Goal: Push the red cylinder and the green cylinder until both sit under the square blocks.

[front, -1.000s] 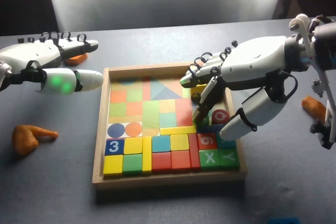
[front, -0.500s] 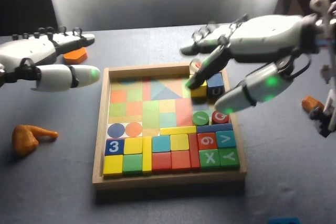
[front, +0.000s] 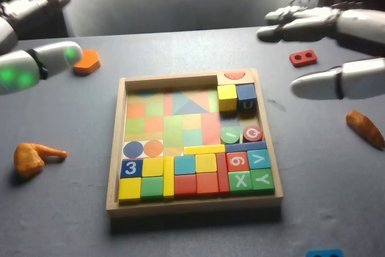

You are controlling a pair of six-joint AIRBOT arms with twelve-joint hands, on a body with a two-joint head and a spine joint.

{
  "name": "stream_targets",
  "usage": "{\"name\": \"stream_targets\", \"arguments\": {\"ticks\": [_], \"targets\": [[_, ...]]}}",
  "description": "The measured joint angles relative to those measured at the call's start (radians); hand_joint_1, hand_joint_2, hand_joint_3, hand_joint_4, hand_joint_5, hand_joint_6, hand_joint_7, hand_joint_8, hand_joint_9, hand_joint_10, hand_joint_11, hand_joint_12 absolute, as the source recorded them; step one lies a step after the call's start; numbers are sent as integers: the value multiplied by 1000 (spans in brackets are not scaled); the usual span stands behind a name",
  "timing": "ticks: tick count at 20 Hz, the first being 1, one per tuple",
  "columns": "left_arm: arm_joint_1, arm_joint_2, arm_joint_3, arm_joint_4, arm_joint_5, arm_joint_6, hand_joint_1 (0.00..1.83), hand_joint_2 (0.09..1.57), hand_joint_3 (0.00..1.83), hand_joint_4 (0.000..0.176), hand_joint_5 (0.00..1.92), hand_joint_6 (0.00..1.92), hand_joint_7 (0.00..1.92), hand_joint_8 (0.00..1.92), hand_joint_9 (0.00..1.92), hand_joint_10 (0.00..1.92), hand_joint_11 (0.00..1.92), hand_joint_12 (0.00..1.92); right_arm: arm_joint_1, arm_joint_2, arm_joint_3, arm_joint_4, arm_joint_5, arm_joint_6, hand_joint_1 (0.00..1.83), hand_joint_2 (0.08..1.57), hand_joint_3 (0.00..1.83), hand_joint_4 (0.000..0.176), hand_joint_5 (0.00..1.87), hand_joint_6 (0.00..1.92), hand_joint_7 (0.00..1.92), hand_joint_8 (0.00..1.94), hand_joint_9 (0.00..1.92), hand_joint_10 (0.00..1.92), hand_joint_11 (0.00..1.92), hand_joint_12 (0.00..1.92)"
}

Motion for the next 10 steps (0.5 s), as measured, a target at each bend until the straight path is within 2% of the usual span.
{"name": "stream_targets", "arguments": {"ticks": [1,2,3,5,6,8,9,10], "targets": [[16,12,-21,-2,-58,-13,91,1218,10,174,111,3,62,8,32,4,84,52,-22,14,-12,65,44,-29,436,1249,0,32,185,5,116,13,63,50,5,374],[30,26,-44,3,-115,-18,98,1221,8,176,109,2,76,11,41,6,79,53,-48,33,-32,139,95,-71,429,1285,0,29,156,3,74,4,18,27,0,365],[43,43,-68,4,-170,-22,105,1230,9,166,104,0,94,15,63,13,90,61,-77,56,-56,211,154,-102,482,1247,0,100,157,4,99,7,61,28,0,437],[65,74,-101,5,-261,-27,99,1247,7,152,69,0,90,6,89,13,100,76,-126,87,-83,305,259,-131,510,1267,0,102,120,2,76,2,63,11,0,380],[80,95,-119,3,-322,-32,123,1227,2,152,75,0,109,3,134,7,53,223,-159,106,-98,358,326,-148,522,1267,0,104,129,3,78,1,61,7,0,335],[106,117,-141,-1,-401,-42,198,1202,0,142,64,1,119,3,125,3,1,226,-188,129,-119,414,397,-172,483,1281,1,118,77,2,104,2,74,4,0,482],[118,129,-155,1,-434,-42,187,1215,0,145,51,1,141,2,145,2,0,350,-196,141,-131,431,429,-186,522,1276,0,127,79,3,91,2,66,3,0,569],[127,141,-172,13,-467,-43,183,1231,3,144,31,0,147,2,160,6,17,385,-201,153,-143,440,462,-198,525,1246,0,146,80,3,110,6,95,11,0,684]]}}
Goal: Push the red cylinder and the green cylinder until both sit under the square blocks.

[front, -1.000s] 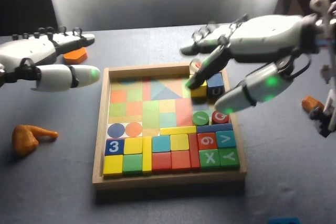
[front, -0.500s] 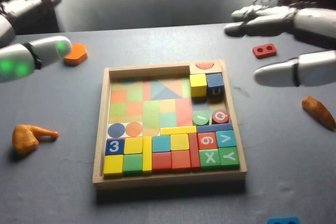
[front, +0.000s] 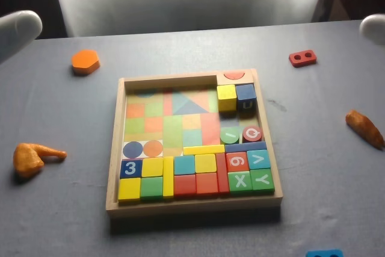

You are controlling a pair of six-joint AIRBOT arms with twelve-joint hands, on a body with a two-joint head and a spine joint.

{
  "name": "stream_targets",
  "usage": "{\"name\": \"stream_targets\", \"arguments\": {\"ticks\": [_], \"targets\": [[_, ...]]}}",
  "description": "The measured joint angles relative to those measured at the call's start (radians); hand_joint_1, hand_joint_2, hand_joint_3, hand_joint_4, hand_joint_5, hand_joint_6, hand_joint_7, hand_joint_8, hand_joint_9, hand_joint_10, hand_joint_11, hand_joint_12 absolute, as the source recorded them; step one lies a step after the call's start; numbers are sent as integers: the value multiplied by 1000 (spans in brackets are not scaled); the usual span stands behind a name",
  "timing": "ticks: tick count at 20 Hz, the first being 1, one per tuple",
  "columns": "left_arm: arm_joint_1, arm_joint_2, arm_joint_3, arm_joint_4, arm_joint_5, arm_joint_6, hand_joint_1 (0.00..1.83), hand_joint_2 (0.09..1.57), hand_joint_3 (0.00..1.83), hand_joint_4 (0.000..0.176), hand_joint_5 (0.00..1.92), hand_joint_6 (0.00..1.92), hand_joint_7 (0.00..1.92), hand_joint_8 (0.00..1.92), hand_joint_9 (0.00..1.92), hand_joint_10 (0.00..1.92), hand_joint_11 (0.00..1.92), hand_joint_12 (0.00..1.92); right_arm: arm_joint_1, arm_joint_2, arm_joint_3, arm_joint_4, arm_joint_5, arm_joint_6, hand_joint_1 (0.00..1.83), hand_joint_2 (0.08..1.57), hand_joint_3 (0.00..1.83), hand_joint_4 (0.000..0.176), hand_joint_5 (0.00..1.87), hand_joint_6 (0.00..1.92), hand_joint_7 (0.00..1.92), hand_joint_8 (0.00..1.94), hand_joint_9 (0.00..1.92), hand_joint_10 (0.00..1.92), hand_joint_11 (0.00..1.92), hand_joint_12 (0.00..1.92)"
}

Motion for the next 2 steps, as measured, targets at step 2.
{"name": "stream_targets", "arguments": {"ticks": [2], "targets": [[10,14,-14,17,-41,0,191,1166,2,175,17,0,146,2,173,2,74,338,-7,7,-8,11,37,-5,593,1219,0,143,117,5,183,8,148,11,0,752]]}}
